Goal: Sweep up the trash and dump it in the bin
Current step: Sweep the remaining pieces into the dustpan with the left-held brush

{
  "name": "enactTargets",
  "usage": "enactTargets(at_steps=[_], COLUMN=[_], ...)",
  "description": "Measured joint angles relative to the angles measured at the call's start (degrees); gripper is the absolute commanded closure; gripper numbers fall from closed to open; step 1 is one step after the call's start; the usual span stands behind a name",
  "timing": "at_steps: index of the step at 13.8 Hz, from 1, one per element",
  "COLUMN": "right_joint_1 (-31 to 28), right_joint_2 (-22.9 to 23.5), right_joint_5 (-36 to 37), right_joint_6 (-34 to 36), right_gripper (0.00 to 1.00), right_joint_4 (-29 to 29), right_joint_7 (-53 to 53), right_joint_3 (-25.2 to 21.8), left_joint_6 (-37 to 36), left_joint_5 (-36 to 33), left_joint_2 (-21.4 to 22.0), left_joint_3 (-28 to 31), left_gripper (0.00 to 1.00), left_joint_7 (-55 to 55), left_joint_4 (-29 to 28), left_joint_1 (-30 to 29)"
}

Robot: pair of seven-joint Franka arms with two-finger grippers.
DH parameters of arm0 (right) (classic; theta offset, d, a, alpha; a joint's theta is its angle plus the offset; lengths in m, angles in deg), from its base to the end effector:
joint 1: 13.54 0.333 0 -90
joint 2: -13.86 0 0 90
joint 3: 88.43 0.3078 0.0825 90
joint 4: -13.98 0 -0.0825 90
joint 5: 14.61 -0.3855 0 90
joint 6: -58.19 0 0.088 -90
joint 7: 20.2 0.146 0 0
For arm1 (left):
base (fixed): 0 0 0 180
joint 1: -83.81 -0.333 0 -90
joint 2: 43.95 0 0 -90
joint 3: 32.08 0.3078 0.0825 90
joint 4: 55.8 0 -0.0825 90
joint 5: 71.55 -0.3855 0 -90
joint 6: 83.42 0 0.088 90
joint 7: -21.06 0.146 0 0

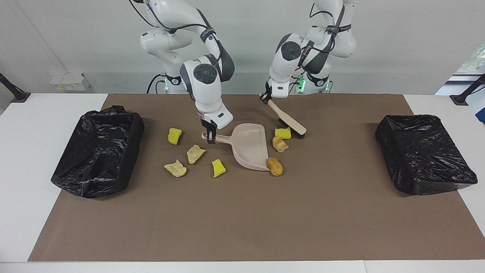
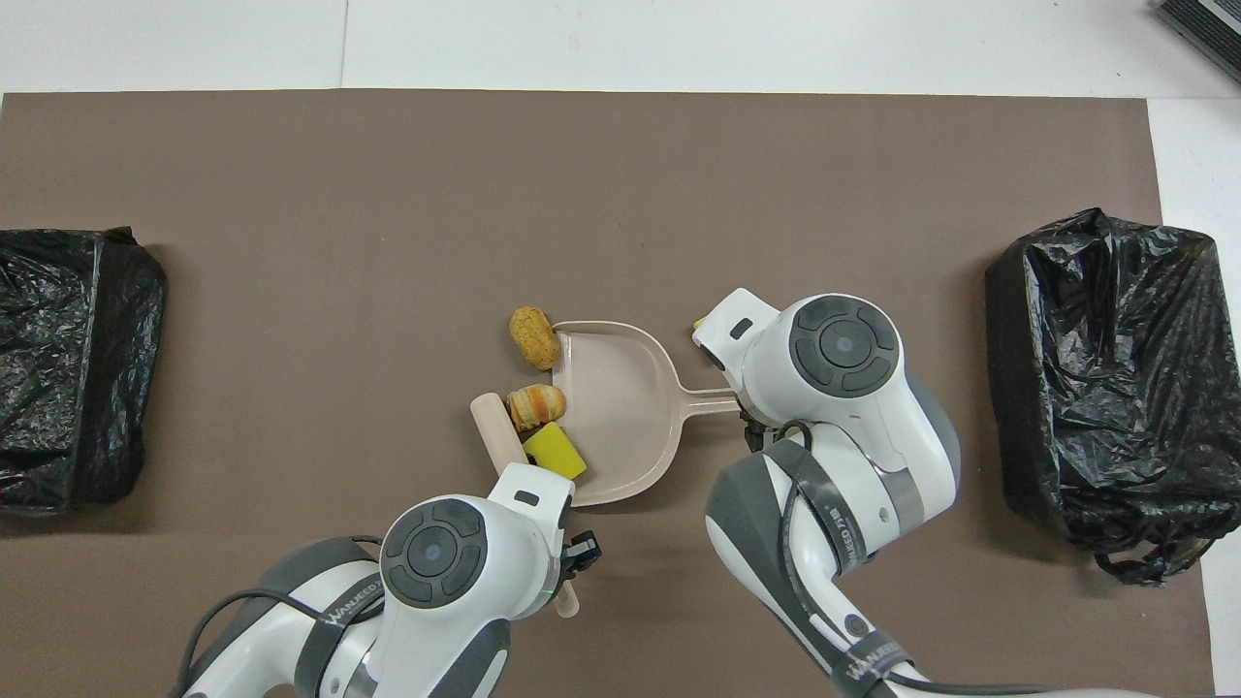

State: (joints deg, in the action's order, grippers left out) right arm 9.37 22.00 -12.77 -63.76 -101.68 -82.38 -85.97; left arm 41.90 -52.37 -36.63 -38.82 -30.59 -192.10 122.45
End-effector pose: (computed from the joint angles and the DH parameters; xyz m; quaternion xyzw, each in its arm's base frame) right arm 0.5205 0.2438 0.3314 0.7160 0.6978 -0.0185 0.0048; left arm 0.3182 -0.3535 0.3213 0.9794 0.1552 -0.1145 0.0598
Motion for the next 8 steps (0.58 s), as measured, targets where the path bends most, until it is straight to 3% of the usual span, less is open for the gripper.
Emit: enactTargets(at_steps=[5,8], right_joint_1=[-0.02,-0.21], right_joint_2=[-0.14,-0.33], right_joint_5=[-0.03,-0.03], right_joint_6=[1.1,1.78], right_gripper=[1.0,1.0], right_joint_4=[-0.26,-0.28], right_joint_7=[3.06,3.34], right_joint_3=[0.04,-0.07], left_joint_6=[0.14,-3.73], left_joint_5=[0.0,-0.77], left_joint_2=[-0.51,-0.25], left_joint_3=[-0.63,-0.01], left_gripper=[1.0,1.0], left_joint_7=[4.18,6.52], left_joint_4=[3.8,5.59], left_joint_1=[5.83,5.74])
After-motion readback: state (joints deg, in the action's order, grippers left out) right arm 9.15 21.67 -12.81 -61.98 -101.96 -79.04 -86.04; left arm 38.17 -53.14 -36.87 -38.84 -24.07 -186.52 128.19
